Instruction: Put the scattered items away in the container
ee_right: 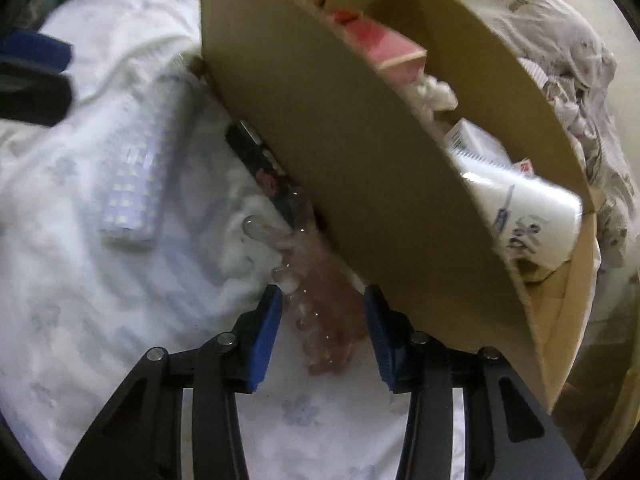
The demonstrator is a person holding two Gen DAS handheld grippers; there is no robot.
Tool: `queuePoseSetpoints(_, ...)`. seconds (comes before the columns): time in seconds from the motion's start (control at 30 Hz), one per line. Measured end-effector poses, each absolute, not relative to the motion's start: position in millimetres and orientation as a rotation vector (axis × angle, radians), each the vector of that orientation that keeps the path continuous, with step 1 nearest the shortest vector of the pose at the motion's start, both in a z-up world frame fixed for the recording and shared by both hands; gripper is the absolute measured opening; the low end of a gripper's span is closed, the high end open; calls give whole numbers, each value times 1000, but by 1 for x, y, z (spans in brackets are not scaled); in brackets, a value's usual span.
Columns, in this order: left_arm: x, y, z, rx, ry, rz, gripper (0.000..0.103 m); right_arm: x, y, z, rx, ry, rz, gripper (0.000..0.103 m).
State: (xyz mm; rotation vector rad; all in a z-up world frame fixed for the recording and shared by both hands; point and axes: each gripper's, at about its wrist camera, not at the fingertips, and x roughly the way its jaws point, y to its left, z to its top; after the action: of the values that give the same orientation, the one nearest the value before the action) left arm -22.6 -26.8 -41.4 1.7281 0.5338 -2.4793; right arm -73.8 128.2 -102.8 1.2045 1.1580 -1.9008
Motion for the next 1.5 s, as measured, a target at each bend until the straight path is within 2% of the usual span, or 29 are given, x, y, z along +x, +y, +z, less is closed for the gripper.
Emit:
queuePoseSetpoints(0.13, -23, -26, -51, 1754, 550, -2463, 67, -74, 129, -105, 1193, 1180, -1896, 46)
queuePoseSetpoints(0.27, -25, -21, -56, 1772, 532, -2461, 67, -75, 136, -90, 1171, 1127, -1906, 29)
queuePoseSetpoints(0.53, -37, -7, -58, 1812, 599, -2465, 67, -107, 187, -40, 1372, 594, -1868, 19)
queuePoseSetpoints(0.63, -48, -1, -64, 1828, 628, -2436, 66, -118, 213, -29, 1421, 392, -1853, 11)
queuePoseSetpoints(0.7, -57, 4, -72, 1860, 654, -2407, 51, -120, 221, -21, 1436, 286, -1848, 10)
queuePoseSetpoints(0.87, -70, 5, -87, 1876, 686, -2300, 49, -123, 233, -7, 1438, 205, -1857, 7)
queuePoseSetpoints(0.9, -69, 1, -88, 1859, 721, -2286, 47, -121, 234, -5, 1433, 201, -1855, 1)
queuePoseSetpoints(0.97, -66, -3, -88, 1851, 762, -2276, 44, -117, 231, -1, 1420, 213, -1861, 1)
queuePoseSetpoints(1.07, -62, -8, -85, 1847, 767, -2274, 41, -121, 210, -21, 1402, 358, -1887, 1)
queuePoseSetpoints(1.17, -56, -13, -82, 1838, 769, -2269, 37, -122, 200, -35, 1434, 405, -1854, 5)
queuePoseSetpoints(1.27, -51, -18, -79, 1847, 769, -2262, 34, -114, 189, -51, 1430, 573, -1849, 18)
queuePoseSetpoints(1.43, -45, -17, -73, 1934, 651, -2286, 29, -100, 174, -81, 1405, 767, -1801, 18)
queuePoseSetpoints(1.47, -45, -17, -72, 1951, 623, -2290, 29, -98, 171, -86, 1403, 791, -1794, 23)
queuePoseSetpoints(1.5, -44, -15, -72, 1975, 570, -2295, 29, -96, 169, -87, 1384, 815, -1799, 32)
